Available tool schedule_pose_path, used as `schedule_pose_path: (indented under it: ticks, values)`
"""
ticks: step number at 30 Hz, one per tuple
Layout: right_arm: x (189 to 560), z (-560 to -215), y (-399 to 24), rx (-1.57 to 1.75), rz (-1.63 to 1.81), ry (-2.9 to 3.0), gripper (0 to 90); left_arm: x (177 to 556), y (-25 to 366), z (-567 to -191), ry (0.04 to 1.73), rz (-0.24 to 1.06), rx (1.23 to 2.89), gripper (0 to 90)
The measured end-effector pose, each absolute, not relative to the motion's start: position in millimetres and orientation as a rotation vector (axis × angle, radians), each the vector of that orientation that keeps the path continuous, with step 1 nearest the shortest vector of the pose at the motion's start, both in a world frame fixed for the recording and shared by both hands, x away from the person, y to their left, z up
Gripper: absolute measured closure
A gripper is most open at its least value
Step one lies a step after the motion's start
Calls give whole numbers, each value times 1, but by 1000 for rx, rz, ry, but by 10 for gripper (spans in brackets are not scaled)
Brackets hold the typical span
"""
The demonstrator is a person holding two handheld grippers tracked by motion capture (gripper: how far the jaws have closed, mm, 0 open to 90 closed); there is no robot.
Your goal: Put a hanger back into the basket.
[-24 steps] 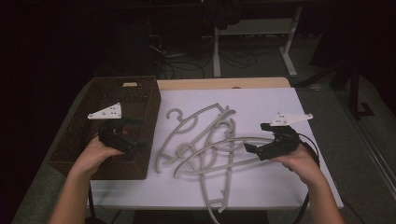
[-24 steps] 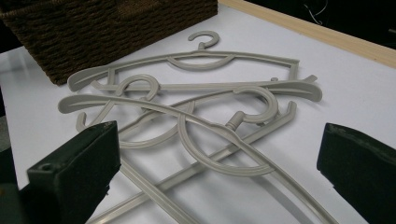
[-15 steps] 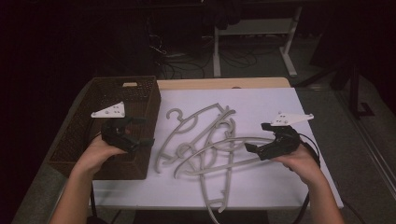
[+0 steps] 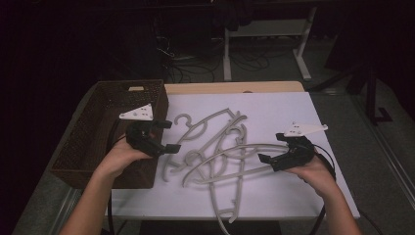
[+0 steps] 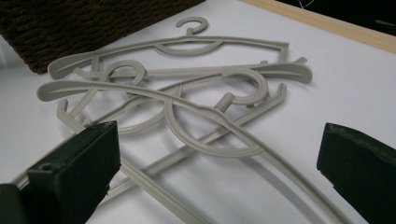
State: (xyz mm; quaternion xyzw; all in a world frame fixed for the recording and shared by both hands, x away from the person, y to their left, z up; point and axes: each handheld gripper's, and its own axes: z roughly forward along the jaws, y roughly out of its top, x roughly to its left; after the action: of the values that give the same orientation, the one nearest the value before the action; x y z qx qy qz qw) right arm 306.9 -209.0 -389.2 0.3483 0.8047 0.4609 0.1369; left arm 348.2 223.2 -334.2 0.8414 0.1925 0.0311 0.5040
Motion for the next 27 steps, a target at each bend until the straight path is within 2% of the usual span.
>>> schedule_pose_path:
  ticks: [12, 27]
  values:
    - [295, -405, -220, 1044, 1339, 2324, 0, 356, 179, -336, 395, 44, 2057, 0]
    - [293, -410, -222, 1041, 1313, 2337, 0, 365, 141, -348, 373, 37, 2084, 0]
